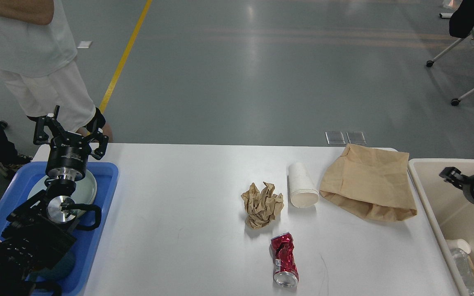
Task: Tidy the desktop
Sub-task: 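Move the right gripper back to the brown paper bag's edge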
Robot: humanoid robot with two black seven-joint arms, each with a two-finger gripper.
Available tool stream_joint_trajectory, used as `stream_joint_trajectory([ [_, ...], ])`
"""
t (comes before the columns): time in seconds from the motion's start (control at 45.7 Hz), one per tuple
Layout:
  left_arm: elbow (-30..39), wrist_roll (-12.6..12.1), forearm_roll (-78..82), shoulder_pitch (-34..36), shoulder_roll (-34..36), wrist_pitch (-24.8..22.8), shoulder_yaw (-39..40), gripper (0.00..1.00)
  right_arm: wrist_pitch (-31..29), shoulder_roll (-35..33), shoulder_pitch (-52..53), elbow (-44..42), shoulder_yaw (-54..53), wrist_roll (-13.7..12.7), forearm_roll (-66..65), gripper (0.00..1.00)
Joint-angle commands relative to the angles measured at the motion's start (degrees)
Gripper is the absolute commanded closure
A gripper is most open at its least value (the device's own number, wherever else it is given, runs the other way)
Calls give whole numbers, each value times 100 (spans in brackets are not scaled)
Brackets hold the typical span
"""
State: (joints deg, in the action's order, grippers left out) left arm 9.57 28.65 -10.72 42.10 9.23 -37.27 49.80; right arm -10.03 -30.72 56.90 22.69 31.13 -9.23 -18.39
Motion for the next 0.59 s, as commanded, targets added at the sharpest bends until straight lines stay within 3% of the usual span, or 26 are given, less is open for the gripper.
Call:
stream_joint_trajectory([
  [0.0,1,0,0,0,-1,0,3,4,-8,470,856,183,1042,0,-191,0],
  [0.109,1,0,0,0,-1,0,3,4,-34,848,1533,499,1790,-9,-191,0],
  [0.328,1,0,0,0,-1,0,-6,4,-622,1033,3308,2133,2248,0,-156,0],
  [0.438,1,0,0,0,-1,-9,3,4,-1325,1033,4082,2442,2266,0,-147,0],
  [0.569,1,0,0,0,-1,0,-6,4,-2590,1121,4961,2592,2275,0,-139,0],
])
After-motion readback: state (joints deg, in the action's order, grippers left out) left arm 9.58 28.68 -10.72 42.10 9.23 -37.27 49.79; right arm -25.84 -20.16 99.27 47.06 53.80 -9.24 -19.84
